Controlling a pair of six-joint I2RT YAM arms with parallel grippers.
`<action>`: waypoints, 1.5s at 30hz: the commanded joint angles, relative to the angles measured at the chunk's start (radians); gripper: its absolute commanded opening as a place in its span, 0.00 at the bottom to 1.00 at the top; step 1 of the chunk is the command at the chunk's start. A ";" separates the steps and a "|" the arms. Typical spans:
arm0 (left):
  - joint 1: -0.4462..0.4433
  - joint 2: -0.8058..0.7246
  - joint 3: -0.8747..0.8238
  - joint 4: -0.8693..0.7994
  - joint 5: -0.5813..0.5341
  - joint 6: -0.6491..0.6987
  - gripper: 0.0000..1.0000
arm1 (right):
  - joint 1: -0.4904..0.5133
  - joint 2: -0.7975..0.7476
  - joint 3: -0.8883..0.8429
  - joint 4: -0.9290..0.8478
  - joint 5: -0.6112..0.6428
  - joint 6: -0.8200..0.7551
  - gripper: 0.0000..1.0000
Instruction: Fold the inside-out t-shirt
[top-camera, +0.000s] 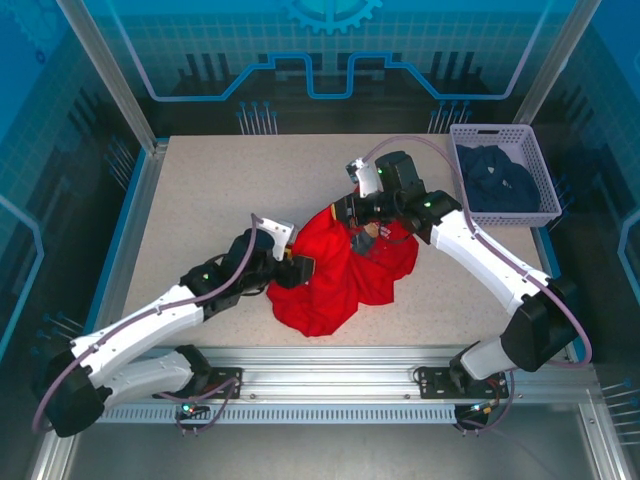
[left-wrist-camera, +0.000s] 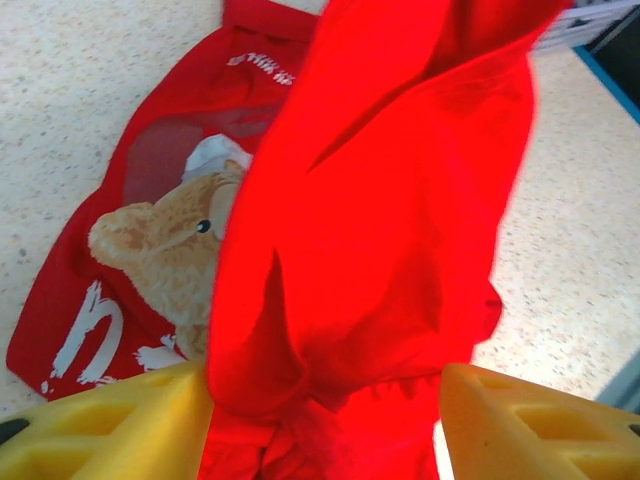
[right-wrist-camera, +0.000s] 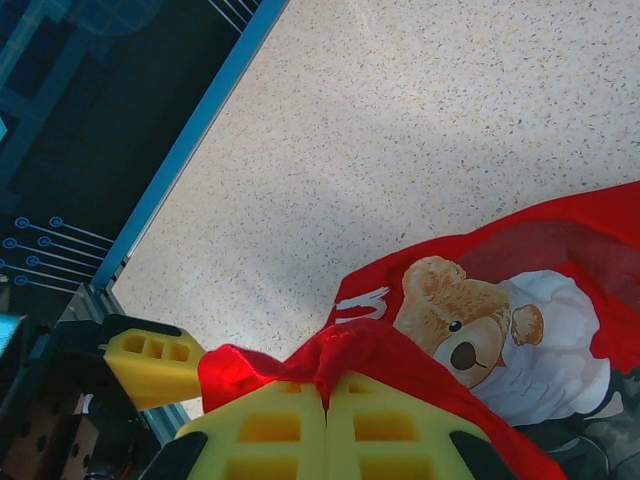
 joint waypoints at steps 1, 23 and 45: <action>-0.003 0.039 0.027 0.025 -0.054 0.023 0.52 | 0.016 0.004 0.002 0.027 -0.011 0.011 0.00; -0.002 -0.140 -0.078 0.115 0.301 0.182 0.01 | -0.045 0.004 0.053 -0.146 0.232 -0.103 0.08; 0.160 -0.170 -0.152 0.106 0.355 -0.087 0.00 | -0.127 0.025 -0.047 -0.105 -0.158 -0.173 0.47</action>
